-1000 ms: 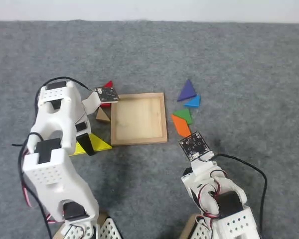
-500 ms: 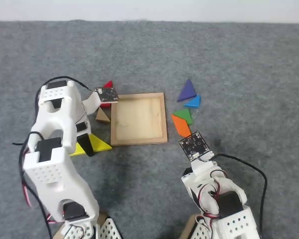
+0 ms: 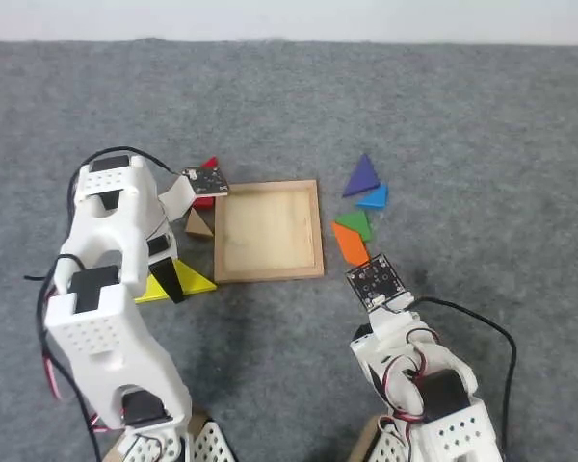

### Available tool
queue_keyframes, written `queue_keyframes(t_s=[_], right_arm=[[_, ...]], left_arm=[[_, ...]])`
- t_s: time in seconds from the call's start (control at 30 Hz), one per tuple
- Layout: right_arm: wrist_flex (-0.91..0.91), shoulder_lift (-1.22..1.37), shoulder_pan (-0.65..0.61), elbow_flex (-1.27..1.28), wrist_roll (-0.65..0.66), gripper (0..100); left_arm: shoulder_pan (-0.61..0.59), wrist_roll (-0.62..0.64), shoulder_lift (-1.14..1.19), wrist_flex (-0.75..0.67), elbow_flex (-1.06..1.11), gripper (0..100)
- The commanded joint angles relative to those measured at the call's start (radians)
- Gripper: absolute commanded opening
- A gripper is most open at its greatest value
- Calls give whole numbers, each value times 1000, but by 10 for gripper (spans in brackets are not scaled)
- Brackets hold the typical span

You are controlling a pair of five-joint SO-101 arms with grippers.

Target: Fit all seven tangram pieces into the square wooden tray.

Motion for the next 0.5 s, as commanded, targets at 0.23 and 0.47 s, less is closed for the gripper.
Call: queue_keyframes(t_s=[0.23,0.47], right_arm=[[8,-18,-12,17,-9,9],[8,-18,-12,17,-9,9]], left_arm=[[-11,14,60,31,28,151],[-3,9,60,37,30,145]])
